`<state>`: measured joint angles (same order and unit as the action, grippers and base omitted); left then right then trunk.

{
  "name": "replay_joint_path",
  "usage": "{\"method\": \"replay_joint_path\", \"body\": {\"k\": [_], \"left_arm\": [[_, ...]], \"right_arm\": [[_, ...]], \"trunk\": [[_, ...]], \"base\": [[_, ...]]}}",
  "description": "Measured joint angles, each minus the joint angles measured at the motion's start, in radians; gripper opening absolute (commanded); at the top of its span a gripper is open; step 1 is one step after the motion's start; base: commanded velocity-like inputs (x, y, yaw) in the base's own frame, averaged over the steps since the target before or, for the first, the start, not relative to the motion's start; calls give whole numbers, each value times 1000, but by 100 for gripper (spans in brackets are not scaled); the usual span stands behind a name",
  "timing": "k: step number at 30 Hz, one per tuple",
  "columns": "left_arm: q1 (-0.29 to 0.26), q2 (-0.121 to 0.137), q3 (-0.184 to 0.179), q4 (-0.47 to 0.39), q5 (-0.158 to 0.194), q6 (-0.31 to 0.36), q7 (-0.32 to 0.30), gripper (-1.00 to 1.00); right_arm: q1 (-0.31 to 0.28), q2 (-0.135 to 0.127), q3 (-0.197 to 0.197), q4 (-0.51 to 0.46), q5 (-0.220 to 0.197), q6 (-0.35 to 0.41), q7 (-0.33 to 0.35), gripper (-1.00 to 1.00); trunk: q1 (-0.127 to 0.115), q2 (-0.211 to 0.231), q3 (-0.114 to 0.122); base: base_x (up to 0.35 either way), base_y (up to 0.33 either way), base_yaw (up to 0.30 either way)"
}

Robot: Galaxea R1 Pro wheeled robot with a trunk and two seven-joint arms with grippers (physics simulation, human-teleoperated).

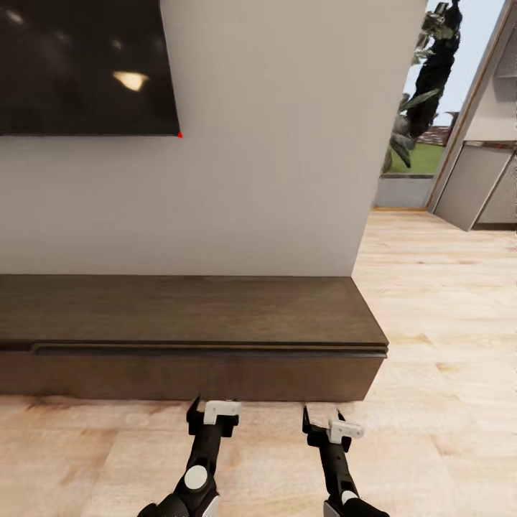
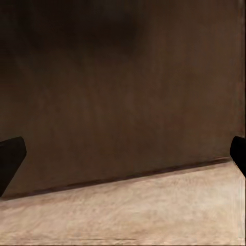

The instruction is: Place each of the two pumpkins and all three candles from the living room inside a cabinet in the living room (use any cabinet), then make sure every cabinet is closed, and position the cauldron so it is next to a table in the living room.

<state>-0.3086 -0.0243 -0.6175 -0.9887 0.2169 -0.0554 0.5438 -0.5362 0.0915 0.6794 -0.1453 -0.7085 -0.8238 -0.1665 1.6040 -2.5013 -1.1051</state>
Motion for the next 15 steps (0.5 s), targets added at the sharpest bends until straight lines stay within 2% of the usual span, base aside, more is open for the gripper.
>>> {"method": "replay_joint_path", "body": {"k": [2,4,5,8,10,12,15], "left_arm": [[0,0,0,-27,3,37,0,100],[0,1,3,-81,11,116,-1,100],[0,2,5,-96,12,136,0,100],[1,8,13,-190,16,260,-1,100],[4,13,22,-250,23,352,-1,100],[8,15,35,-304,54,457,-3,100],[10,15,58,-347,154,602,-4,100]], "right_arm": [[0,-2,-3,-4,-1,41,0,100],[0,-6,-4,-70,1,158,0,100],[0,-6,-6,-99,1,189,0,100],[1,-17,-5,-341,-1,376,-4,100],[5,-55,-6,-450,-2,476,-8,100],[7,-103,-6,-506,-11,541,-9,100],[9,-138,-6,-544,-70,600,-31,100]], "trunk": [[0,0,0],[0,0,0],[0,0,0],[0,0,0],[0,0,0],[-1,0,0],[-1,0,0]], "base": [[-336,0,0],[-336,0,0],[-321,0,0],[-244,0,0],[-109,0,0],[-45,0,0],[-15,0,0]]}}
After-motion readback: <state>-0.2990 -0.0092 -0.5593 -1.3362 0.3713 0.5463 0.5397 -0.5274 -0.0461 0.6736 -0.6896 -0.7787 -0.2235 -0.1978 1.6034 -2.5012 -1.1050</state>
